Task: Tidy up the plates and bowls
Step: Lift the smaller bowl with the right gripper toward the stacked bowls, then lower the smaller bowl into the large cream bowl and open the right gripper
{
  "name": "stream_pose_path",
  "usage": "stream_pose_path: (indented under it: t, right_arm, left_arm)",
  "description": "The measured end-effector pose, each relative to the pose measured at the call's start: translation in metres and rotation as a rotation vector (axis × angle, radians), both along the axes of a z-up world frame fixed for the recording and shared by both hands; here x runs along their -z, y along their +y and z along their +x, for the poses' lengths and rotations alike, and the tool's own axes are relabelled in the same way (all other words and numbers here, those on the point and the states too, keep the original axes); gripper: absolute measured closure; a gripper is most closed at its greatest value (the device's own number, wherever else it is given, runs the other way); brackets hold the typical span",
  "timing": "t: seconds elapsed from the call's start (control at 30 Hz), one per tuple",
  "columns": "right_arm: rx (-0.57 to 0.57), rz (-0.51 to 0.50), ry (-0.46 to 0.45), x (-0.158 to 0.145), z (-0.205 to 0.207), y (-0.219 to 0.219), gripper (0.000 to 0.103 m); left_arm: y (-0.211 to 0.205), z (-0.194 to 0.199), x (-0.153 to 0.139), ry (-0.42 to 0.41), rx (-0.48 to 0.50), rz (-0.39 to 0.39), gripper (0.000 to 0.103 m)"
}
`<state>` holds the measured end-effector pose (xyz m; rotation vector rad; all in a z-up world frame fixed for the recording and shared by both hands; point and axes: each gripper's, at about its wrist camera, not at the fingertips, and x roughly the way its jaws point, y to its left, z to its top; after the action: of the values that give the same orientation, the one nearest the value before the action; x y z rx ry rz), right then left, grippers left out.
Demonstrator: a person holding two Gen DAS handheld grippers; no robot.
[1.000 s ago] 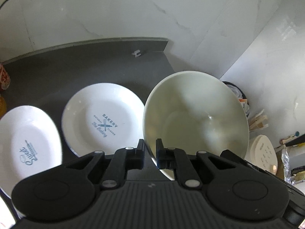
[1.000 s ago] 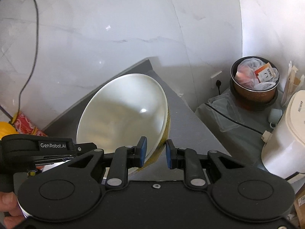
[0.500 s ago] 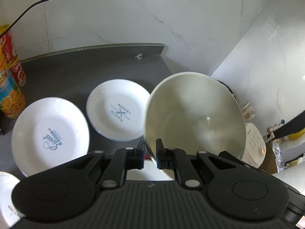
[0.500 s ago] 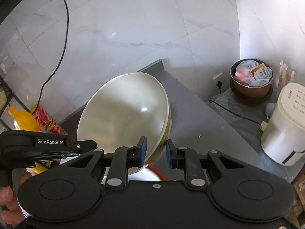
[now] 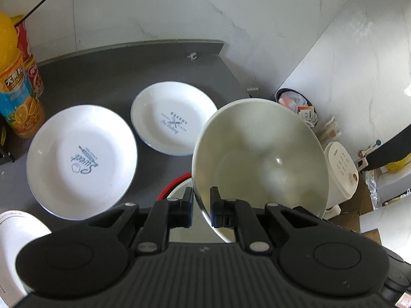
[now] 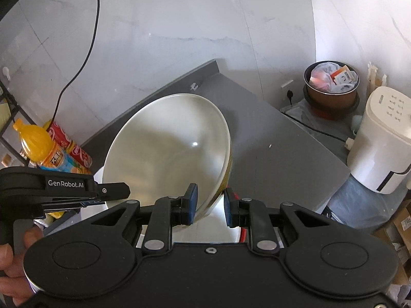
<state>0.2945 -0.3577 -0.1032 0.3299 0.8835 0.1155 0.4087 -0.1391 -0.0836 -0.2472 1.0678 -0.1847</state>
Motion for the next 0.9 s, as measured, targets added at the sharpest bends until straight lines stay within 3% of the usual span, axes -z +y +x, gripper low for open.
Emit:
stream_pose_path:
  t: [0.9]
  right_arm:
    - [-0.012,-0.036,0.162,0.033,-0.022,0.027,0.081]
  left_arm:
    - [0.016,-0.022,0.047,0.138,0.018,0.02,0.093]
